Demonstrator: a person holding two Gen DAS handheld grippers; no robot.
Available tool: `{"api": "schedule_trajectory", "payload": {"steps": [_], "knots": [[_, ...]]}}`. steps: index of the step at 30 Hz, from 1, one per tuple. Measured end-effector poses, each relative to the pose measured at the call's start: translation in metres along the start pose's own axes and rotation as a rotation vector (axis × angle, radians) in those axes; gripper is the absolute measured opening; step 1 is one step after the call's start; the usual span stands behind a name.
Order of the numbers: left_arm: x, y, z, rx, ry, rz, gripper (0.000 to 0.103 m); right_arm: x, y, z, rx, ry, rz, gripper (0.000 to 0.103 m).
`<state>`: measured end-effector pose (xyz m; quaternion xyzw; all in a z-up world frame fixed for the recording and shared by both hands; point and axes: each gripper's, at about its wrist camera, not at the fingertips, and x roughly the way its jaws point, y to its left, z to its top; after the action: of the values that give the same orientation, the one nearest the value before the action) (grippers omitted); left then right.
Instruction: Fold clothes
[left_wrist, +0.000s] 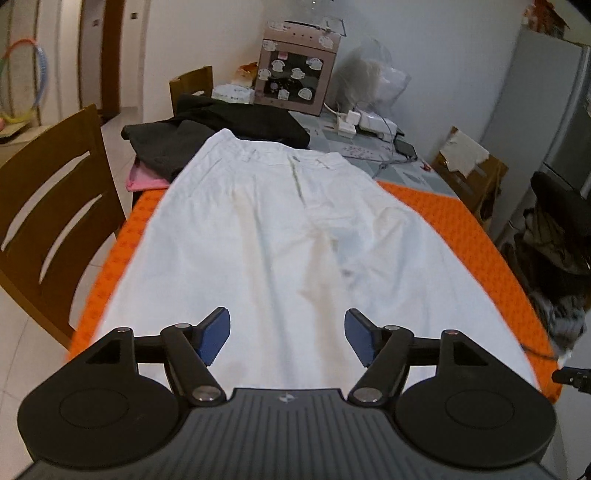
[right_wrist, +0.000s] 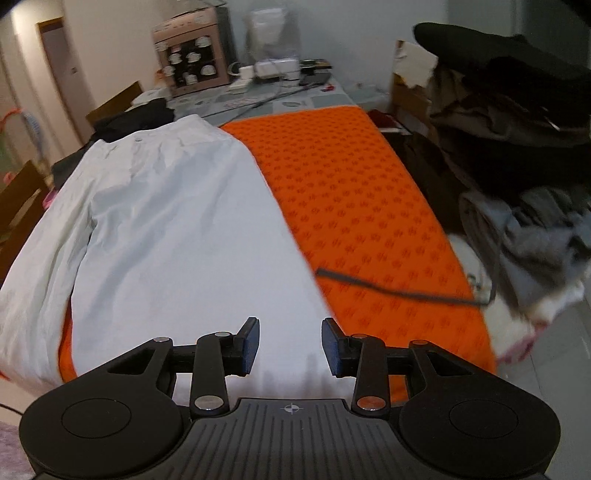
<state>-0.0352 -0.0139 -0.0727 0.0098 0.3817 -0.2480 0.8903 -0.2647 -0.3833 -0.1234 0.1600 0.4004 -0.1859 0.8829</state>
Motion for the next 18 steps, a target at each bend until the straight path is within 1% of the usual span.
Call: {"api": "schedule_trajectory", "payload": {"steps": [3, 10, 13, 16, 18], "knots": [[0.002, -0.034, -0.010, -0.017, 0.002, -0.002, 0.076, 0.000, -0.019, 0.020, -0.045, 0.010, 0.035, 0.040], [0.013, -0.101, -0.031, 0.009, 0.015, -0.051, 0.076, -0.001, -0.056, 0.066, -0.092, -0.006, 0.088, 0.041], [0.021, -0.127, -0.039, 0.009, 0.018, -0.035, 0.076, 0.004, -0.071, 0.080, -0.105, -0.003, 0.159, 0.044], [0.028, -0.157, -0.048, -0.004, 0.005, -0.017, 0.076, 0.014, -0.083, 0.093, -0.173, -0.002, 0.202, 0.045], [0.035, -0.180, -0.055, -0.021, -0.002, 0.014, 0.076, 0.022, -0.095, 0.103, -0.206, 0.002, 0.248, 0.045]]}}
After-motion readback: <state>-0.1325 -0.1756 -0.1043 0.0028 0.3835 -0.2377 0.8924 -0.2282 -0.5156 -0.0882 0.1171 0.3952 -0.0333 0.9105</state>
